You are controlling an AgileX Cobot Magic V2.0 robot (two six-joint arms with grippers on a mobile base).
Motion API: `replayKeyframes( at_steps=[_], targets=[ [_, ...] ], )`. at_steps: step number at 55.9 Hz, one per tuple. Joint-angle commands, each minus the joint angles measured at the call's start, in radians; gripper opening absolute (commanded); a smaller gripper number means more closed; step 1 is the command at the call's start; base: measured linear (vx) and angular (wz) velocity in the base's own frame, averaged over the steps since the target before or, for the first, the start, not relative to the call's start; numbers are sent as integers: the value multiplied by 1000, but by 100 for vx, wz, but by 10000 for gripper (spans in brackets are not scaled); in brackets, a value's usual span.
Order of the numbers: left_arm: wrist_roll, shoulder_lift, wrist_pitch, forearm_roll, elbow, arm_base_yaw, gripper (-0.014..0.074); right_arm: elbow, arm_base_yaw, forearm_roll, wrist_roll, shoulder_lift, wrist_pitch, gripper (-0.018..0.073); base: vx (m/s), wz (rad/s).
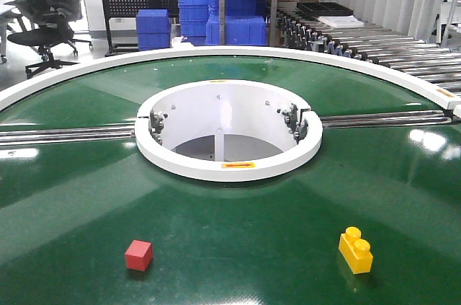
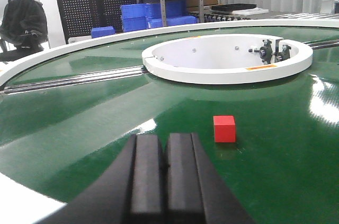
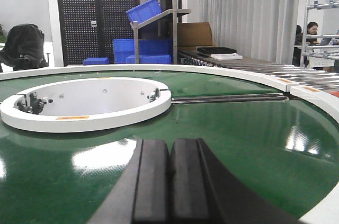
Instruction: Pick red and yellow blocks into blue bin
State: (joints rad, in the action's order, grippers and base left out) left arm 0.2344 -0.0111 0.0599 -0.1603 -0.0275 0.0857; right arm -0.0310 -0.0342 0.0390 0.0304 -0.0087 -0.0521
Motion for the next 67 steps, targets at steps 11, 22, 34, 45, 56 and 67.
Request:
replayKeyframes(
  at_steps=[11, 22, 34, 45, 56, 67],
  targets=[
    [-7, 3, -86, -3, 17, 1, -6, -7, -4, 2, -5, -11, -88, -10, 0, 0],
    [-7, 3, -86, -3, 17, 1, -6, -7, -4, 2, -5, -11, -88, -10, 0, 0],
    [-7, 3, -86, -3, 17, 1, -6, -7, -4, 2, -5, -11, -88, -10, 0, 0],
    [-8, 3, -158, -3, 29, 1, -6, -3, -4, -14, 8, -11, -146, -10, 0, 0],
    [-111, 4, -328, -105, 112, 1, -6, 81, -4, -85, 38, -11, -231, -10, 0, 0],
    [4, 160, -196, -104, 449, 1, -6, 460, -4, -39, -92, 114, 20, -10, 0, 0]
  ],
)
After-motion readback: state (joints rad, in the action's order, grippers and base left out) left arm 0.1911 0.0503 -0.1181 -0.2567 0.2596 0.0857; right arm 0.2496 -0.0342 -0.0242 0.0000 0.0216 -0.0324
